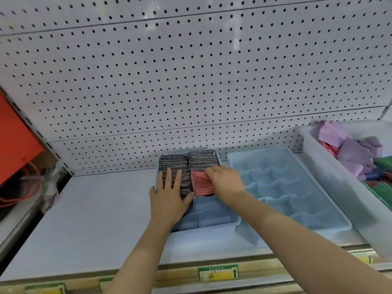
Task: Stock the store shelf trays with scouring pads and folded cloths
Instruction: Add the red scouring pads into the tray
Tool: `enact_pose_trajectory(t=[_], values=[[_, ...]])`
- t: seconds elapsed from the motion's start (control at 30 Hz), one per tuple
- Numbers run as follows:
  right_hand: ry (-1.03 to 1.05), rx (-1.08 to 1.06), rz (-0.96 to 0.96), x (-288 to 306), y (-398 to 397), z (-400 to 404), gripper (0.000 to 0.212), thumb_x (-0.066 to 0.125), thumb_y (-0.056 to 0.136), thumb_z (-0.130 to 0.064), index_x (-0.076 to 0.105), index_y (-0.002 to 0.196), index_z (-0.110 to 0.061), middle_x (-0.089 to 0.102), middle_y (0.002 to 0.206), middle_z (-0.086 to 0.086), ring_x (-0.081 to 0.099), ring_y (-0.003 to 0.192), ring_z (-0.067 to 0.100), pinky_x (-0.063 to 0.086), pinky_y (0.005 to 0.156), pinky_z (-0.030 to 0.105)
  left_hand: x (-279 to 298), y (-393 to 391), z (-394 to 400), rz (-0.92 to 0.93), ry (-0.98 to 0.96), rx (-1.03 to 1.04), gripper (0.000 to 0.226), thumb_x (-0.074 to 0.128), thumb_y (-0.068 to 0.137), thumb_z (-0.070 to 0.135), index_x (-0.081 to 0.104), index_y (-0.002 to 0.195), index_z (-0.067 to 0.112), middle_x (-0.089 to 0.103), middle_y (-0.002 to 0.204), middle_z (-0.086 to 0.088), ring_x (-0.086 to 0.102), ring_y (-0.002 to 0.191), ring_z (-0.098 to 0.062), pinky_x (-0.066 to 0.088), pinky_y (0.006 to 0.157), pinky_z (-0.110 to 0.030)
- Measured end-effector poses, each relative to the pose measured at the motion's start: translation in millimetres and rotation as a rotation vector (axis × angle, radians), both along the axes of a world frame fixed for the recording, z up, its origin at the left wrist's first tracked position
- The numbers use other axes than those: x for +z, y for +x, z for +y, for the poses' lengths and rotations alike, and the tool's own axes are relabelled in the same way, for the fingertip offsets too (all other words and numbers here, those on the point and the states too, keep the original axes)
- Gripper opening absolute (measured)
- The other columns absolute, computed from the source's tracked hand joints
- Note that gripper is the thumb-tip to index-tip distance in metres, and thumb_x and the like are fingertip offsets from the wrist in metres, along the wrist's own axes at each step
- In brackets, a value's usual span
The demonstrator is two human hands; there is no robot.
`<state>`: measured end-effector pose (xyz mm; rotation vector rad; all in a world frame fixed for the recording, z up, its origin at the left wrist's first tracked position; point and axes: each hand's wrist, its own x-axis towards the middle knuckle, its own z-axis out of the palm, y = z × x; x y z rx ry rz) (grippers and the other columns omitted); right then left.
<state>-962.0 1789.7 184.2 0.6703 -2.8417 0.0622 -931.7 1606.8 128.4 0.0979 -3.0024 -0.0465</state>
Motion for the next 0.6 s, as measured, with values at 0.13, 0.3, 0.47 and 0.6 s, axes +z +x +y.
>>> enact_pose_trajectory(t=[0.13, 0.3, 0.47, 0.6], values=[[0.055, 0.043, 0.055, -13.2, -5.6, -1.1, 0.054, 0.086, 0.033, -0.012, 0.060, 0.080, -0.017, 0.060, 0.069, 0.000, 0.059, 0.062, 0.022, 0.046, 0.052, 0.027, -1.6, 1.7, -2.4, 0.021, -0.022, -0.006, 0.084, 0.014, 0.084, 0.073, 0.009, 0.155, 0.028, 0.007, 0.163, -0.007, 0.002, 0.150, -0.029, 0.026, 0.112, -0.051], [0.098, 0.067, -0.022, -13.5, -4.7, -1.4, 0.083, 0.077, 0.068, -0.036, 0.040, 0.138, -0.009, 0.042, 0.144, 0.012, 0.035, 0.136, 0.035, 0.027, 0.114, 0.046, -4.7, 0.0, -0.5, 0.029, -0.013, -0.037, 0.087, 0.012, 0.081, 0.073, 0.012, 0.155, 0.028, 0.009, 0.163, -0.007, 0.003, 0.150, -0.030, 0.026, 0.111, -0.053], [0.151, 0.040, -0.110, -15.2, -14.0, -7.3, 0.081, 0.067, 0.084, -0.036, 0.021, 0.148, -0.016, 0.031, 0.153, 0.005, 0.024, 0.143, 0.026, 0.016, 0.118, 0.038, -5.0, 1.3, 1.3, 0.026, -0.027, -0.057, 0.085, 0.011, 0.083, 0.072, 0.011, 0.155, 0.029, 0.009, 0.163, -0.007, 0.004, 0.150, -0.030, 0.028, 0.109, -0.052], [0.146, 0.028, -0.182, -26.9, -12.1, -5.6, 0.080, 0.055, 0.093, -0.039, 0.007, 0.152, -0.015, 0.009, 0.160, 0.008, 0.008, 0.148, 0.026, 0.009, 0.120, 0.037, -4.0, 2.7, 3.7, 0.011, -0.019, -0.035, 0.084, 0.014, 0.084, 0.072, 0.016, 0.155, 0.027, 0.013, 0.162, -0.008, 0.009, 0.149, -0.032, 0.029, 0.107, -0.053]])
